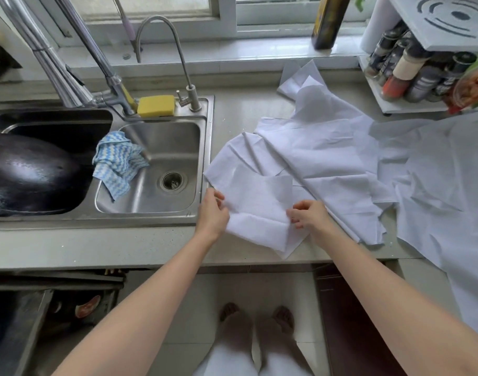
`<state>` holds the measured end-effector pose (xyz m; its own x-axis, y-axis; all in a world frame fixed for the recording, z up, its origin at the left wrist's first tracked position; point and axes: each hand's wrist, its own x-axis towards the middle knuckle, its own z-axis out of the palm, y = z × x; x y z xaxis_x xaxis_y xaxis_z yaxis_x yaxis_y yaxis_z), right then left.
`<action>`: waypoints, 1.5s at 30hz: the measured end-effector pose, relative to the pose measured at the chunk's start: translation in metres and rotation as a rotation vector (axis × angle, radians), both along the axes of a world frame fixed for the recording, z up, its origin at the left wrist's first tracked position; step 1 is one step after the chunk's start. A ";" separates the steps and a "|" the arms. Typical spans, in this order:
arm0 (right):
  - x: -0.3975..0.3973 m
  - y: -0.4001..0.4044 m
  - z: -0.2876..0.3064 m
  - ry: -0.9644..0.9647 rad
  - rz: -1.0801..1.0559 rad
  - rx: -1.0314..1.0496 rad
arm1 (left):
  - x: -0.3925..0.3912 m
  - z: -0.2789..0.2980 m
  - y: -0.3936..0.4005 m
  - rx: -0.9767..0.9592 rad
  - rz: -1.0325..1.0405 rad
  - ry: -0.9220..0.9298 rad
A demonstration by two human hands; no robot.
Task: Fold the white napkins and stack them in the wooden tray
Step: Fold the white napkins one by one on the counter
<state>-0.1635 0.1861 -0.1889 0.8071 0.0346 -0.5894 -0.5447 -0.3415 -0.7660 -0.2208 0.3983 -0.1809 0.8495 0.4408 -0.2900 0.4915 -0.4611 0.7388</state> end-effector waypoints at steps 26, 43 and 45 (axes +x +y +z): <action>-0.048 -0.002 -0.057 -0.609 1.037 -0.749 | -0.029 -0.064 -0.018 0.716 -0.684 0.276; -0.019 -0.016 -0.022 -1.300 1.225 -0.731 | -0.052 -0.050 0.002 0.663 -0.955 0.040; -0.016 -0.010 -0.023 -1.282 1.194 -0.751 | -0.051 -0.050 0.002 0.646 -0.930 0.021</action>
